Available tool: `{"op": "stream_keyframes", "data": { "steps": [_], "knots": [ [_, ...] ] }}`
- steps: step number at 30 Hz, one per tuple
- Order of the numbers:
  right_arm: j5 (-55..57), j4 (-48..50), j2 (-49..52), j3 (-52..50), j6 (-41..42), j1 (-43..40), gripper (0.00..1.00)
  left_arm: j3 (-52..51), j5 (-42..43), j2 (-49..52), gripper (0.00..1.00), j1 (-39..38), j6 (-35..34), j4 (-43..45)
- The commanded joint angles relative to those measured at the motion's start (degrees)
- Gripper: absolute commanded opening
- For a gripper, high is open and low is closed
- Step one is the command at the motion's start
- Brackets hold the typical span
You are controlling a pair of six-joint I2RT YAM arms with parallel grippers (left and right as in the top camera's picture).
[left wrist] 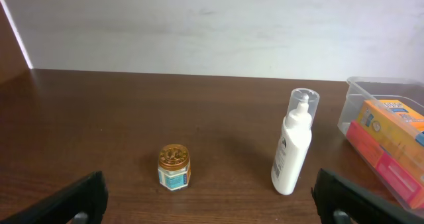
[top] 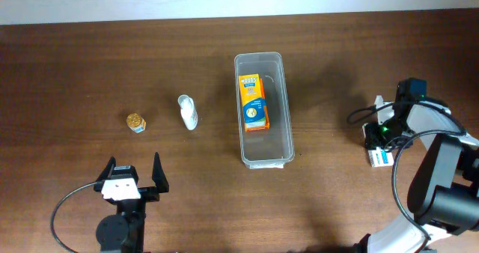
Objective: Pack container
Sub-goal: 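Lower the right gripper around the Panadol box and close on it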
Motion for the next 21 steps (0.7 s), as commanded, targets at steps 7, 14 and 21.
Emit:
{"op": "stream_keyframes", "data": {
  "steps": [7, 14, 21],
  "knots": [
    [-2.4, -5.8, 1.8, 5.5, 2.4, -0.2, 0.51, -0.4, 0.5, -0.3, 0.99, 0.3, 0.9, 0.1],
    [-6.1, -13.8, 1.8, 11.6, 2.6, -0.2, 0.51, -0.4, 0.5, -0.3, 0.99, 0.3, 0.9, 0.1],
    [-8.1, -22.2, 1.8, 19.5, 2.6, -0.2, 0.51, -0.4, 0.5, -0.3, 1.0, 0.3, 0.9, 0.1]
  ]
}}
